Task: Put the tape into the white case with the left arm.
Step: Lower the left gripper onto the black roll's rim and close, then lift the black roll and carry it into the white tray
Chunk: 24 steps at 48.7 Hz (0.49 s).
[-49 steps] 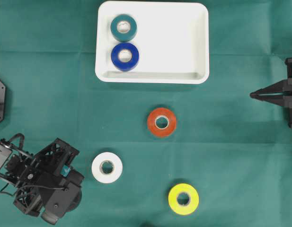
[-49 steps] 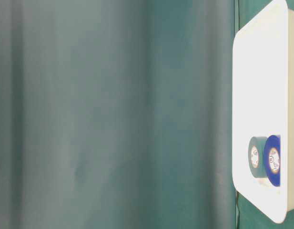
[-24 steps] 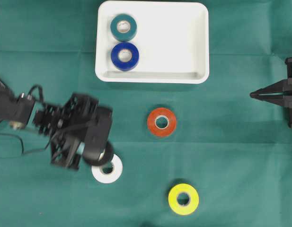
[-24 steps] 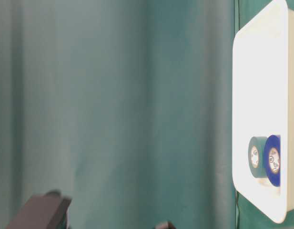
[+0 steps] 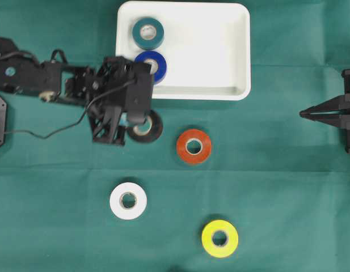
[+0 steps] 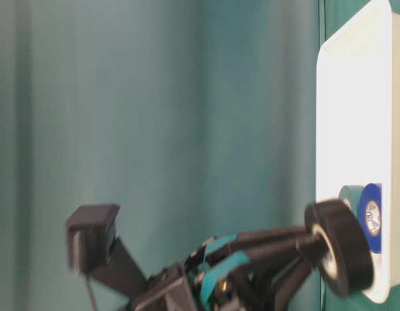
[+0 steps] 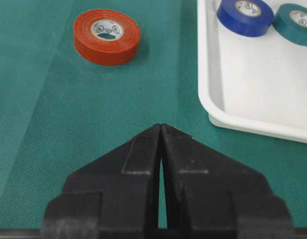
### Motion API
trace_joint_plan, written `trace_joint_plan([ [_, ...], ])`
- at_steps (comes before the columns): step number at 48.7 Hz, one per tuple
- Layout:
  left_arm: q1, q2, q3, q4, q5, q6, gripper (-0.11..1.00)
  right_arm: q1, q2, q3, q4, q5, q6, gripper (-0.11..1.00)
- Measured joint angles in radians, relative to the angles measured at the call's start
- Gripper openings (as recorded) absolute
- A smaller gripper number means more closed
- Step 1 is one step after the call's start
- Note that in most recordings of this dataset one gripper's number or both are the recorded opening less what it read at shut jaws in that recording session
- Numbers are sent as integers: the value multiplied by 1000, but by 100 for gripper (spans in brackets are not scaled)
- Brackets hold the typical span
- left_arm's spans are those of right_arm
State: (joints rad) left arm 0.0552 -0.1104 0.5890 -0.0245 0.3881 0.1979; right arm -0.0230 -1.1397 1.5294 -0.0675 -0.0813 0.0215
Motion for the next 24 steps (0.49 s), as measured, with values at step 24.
trace_joint_plan([
  [24, 175, 160, -132, 0, -54, 6, 22, 2, 0, 2, 0, -3, 0, -10],
])
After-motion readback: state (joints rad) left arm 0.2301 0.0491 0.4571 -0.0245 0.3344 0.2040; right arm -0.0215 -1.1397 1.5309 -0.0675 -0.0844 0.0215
